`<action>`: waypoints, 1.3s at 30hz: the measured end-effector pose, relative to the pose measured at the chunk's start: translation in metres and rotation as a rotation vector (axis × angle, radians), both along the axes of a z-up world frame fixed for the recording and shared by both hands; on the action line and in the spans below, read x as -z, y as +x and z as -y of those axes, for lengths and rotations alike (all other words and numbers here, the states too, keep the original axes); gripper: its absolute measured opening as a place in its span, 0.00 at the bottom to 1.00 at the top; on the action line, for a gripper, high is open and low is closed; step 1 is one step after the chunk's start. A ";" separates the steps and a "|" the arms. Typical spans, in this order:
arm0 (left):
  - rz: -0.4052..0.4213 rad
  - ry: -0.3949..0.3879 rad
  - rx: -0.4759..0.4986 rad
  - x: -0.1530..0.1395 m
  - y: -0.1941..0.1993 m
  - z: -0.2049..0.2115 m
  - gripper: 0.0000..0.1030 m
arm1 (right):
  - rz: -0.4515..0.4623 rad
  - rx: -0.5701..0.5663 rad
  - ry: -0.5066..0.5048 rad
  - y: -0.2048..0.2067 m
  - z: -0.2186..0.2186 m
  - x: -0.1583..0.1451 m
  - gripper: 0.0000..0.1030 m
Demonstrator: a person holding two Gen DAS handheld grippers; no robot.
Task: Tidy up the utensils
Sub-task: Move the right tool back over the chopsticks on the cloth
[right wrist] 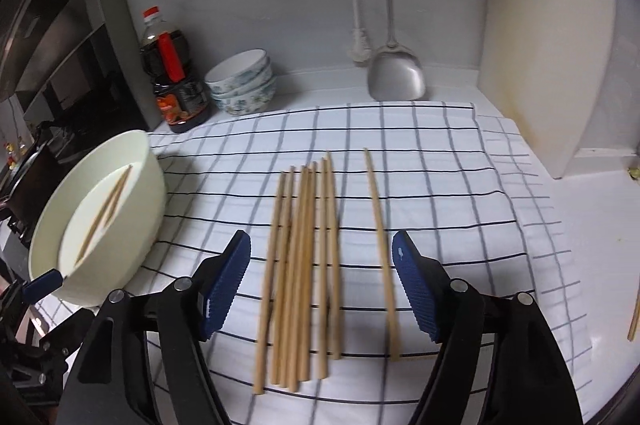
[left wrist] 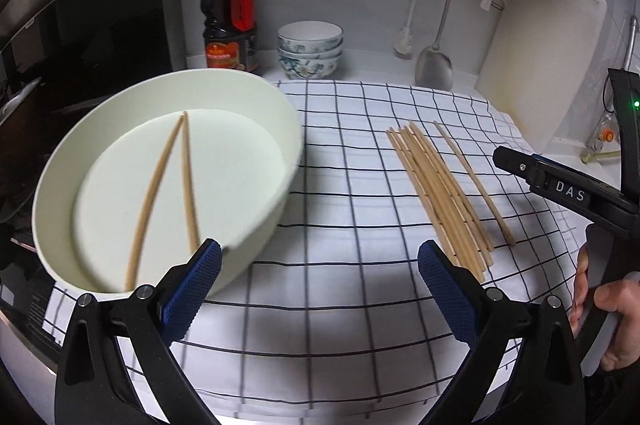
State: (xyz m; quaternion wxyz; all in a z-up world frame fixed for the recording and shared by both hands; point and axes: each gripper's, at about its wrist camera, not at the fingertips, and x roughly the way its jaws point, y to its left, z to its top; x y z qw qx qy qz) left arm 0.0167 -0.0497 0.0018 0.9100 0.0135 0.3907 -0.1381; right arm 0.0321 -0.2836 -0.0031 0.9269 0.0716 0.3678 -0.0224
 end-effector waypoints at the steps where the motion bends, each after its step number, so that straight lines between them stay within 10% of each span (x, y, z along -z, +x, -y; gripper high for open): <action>1: 0.001 0.001 -0.002 0.001 -0.001 0.006 0.94 | -0.006 0.008 -0.005 0.000 0.004 0.002 0.68; 22: -0.028 -0.002 -0.135 0.051 0.012 0.070 0.94 | -0.114 0.088 -0.011 0.014 0.073 0.061 0.68; 39: -0.030 0.087 -0.148 0.067 0.028 0.089 0.94 | -0.134 0.040 -0.197 0.022 0.050 0.071 0.68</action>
